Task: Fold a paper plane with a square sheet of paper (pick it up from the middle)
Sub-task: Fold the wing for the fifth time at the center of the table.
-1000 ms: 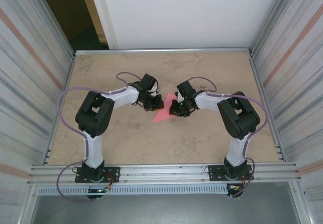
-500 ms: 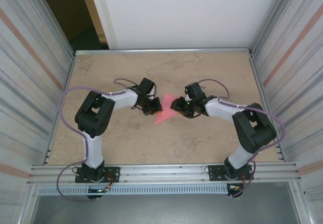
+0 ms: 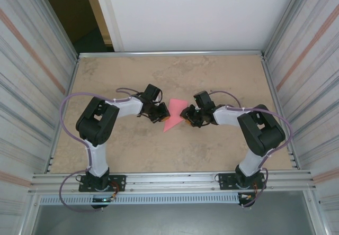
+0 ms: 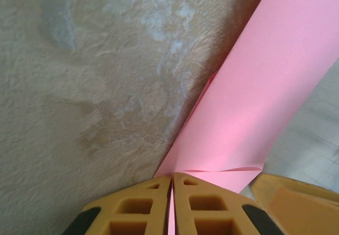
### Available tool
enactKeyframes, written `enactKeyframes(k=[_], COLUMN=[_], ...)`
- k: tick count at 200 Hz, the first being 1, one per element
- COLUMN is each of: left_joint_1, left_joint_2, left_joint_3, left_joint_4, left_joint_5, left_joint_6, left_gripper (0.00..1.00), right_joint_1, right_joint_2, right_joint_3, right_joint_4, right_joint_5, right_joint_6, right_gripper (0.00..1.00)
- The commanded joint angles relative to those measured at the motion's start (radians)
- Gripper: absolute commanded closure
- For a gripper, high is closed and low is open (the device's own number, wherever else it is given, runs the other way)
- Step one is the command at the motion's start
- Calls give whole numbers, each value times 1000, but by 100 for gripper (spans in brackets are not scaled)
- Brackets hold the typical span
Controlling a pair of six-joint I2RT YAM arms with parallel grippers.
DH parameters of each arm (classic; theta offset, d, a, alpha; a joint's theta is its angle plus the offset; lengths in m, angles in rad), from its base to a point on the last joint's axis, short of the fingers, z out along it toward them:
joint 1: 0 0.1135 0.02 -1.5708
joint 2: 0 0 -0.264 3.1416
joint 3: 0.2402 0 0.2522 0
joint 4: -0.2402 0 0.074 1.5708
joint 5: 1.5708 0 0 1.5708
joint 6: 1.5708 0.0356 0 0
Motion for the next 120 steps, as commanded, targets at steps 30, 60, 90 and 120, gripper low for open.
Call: enactKeyframes(k=[30, 60, 90, 120], left_joint_1=[2, 5, 5, 5], left_joint_2=[32, 34, 40, 43], left_joint_3=[-40, -41, -36, -35], left_joint_4=[-89, -93, -97, -99], left_joint_5=[-24, -26, -21, -20], left_joint_6=[-8, -8, -7, -4], left_gripper=[89, 89, 89, 89], right_joint_1=[10, 5, 3, 3], right_joint_2=[38, 44, 55, 70], right_joint_3=[39, 46, 55, 63], right_joint_4=[4, -16, -26, -15], right_joint_5=[-6, 6, 11, 1], right_joint_6=[10, 6, 0, -6], right_gripper=[65, 65, 65, 65])
